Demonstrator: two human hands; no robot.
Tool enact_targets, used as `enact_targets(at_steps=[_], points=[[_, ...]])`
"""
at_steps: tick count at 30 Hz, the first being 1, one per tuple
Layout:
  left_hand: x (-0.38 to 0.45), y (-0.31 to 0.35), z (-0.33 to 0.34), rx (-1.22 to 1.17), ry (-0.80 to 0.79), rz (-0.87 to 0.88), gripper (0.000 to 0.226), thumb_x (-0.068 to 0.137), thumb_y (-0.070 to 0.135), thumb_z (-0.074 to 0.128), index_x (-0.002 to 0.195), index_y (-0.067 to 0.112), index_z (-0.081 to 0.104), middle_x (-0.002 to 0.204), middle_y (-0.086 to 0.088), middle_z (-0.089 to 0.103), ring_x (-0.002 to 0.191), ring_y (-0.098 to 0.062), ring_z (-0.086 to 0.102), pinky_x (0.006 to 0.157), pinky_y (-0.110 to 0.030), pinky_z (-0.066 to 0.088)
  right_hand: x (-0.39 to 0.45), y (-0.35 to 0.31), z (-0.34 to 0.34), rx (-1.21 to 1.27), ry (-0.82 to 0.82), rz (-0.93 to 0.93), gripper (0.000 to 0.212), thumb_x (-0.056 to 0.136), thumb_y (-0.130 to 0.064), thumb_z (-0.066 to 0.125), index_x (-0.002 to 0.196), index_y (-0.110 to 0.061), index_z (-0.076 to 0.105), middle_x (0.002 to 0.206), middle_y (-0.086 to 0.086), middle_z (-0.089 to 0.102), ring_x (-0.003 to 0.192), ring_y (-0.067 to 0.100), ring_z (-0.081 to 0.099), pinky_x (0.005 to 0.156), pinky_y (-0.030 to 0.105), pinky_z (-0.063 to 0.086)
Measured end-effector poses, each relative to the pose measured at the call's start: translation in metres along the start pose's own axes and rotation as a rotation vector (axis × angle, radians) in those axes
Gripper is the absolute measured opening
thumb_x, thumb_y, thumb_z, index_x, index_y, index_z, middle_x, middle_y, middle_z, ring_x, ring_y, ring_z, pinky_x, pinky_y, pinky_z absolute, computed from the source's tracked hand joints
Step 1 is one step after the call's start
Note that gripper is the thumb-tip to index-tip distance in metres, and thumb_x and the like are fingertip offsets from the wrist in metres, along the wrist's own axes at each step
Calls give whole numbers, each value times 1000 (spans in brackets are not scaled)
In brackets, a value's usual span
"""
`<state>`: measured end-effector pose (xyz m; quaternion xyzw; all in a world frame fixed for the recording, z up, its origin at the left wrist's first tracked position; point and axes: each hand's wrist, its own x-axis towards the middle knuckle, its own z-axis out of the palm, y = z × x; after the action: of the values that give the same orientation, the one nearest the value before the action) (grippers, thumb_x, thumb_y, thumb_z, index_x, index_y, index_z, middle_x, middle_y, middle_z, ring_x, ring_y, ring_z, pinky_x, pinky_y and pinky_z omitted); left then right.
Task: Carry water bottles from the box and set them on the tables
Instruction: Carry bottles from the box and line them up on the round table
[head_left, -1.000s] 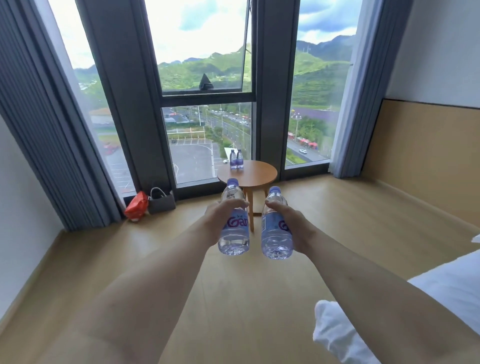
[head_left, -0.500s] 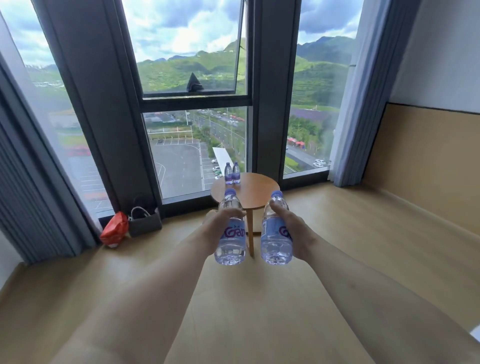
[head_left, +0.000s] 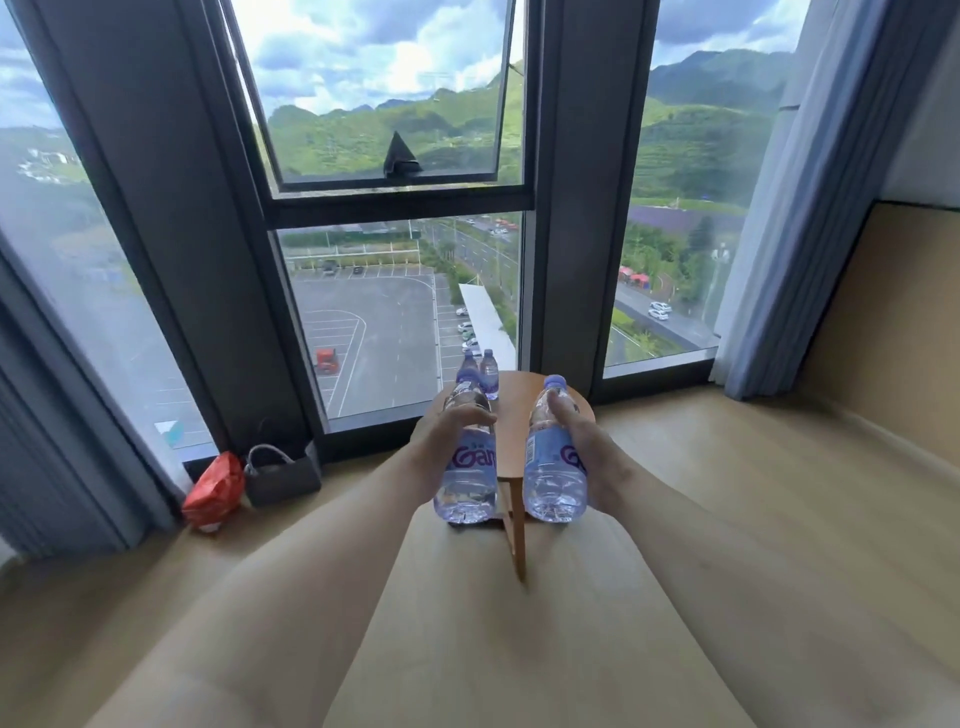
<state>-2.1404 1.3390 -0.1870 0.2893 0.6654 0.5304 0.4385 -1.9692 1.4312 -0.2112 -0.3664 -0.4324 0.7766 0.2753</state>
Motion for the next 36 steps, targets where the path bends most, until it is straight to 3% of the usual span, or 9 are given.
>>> enact_targets(at_steps=[4,8,14,17,18,25,29,34,36], points=[[69,14,11,23,-19,-27,42,77,22,76,116,18,63,82,-8,79,64,-21,76,50,-25,56,69,-19,-14,-9,6,16,62,94,-60,61,132,-11,56,101,17,71,83,29,72,84,43,59],[149,19,26,49,-21,-35,58,69,35,80,123,21,63,106,-15,77,93,-35,76,88,-45,62,142,-33,-31,-16,14,-14,57,95,-55,62,135,-15,56,129,24,67,117,42,67,106,59,49],[289,27,35,20,-137,-22,83,60,57,90,132,30,60,114,-15,76,101,-38,75,99,-57,55,263,-62,-57,-38,85,16,52,92,-52,68,130,-17,59,125,21,71,114,39,69,106,57,50],[361,41,42,-60,-187,-48,76,77,65,80,144,40,51,140,-14,63,125,-38,63,108,-55,49,323,-84,-67,-57,149,15,54,90,-48,70,132,-15,59,123,21,72,108,38,71,101,53,54],[384,46,45,-62,-184,-62,78,78,65,78,145,38,51,145,-14,59,129,-38,61,107,-54,50,343,-93,-69,-74,164,25,53,91,-46,70,132,-14,59,122,21,72,103,37,72,97,50,57],[512,61,53,26,-205,-150,67,80,40,83,134,14,53,104,-23,76,88,-38,77,86,-52,62,458,-121,-89,-286,255,30,47,86,-45,75,123,-17,65,101,6,80,86,25,78,67,36,62],[570,45,52,41,-166,-217,57,76,26,86,125,10,61,97,-18,78,87,-35,78,83,-52,63,519,-116,-105,-332,301,61,52,85,-46,79,125,-19,59,110,9,77,101,31,75,90,52,61],[636,15,56,112,-105,-305,34,72,13,85,102,11,69,102,-13,77,89,-25,75,74,-35,59,597,-106,-129,-447,277,164,51,83,-45,81,121,-20,58,116,5,72,107,27,71,87,46,57],[661,3,60,127,-72,-319,41,64,9,86,100,12,67,100,-9,74,89,-24,72,81,-36,57,631,-103,-140,-544,230,173,47,80,-39,85,115,-20,59,112,1,71,103,23,71,78,37,55]])
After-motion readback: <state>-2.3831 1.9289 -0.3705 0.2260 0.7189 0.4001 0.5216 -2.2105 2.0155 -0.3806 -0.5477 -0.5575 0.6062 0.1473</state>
